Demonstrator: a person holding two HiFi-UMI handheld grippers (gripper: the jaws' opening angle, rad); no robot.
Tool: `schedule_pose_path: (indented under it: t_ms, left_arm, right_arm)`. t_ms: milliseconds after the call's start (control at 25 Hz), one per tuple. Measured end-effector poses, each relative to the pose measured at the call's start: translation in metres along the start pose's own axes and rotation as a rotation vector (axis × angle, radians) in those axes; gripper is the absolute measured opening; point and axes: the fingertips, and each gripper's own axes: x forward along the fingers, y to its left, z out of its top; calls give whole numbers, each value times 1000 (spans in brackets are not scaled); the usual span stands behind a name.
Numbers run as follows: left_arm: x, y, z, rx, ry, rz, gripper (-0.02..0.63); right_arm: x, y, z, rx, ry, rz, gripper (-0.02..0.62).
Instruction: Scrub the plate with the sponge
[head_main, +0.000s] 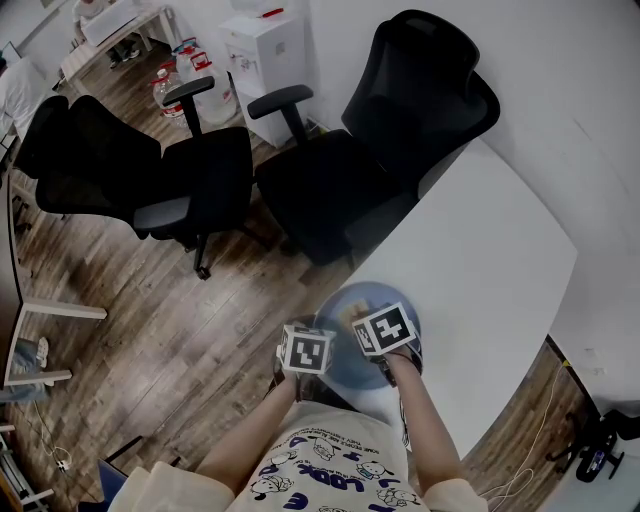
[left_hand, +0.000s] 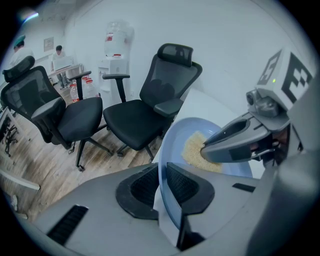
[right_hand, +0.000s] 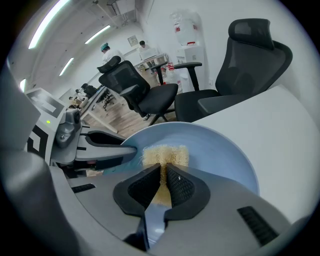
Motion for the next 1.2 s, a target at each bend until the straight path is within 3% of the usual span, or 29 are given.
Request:
schedule_pose_path:
  t_ms: [1200]
  left_arm:
    - [0,1,3,-7,-4,9,49]
  right_arm:
    - [3,43,-21,-81,8,117,44]
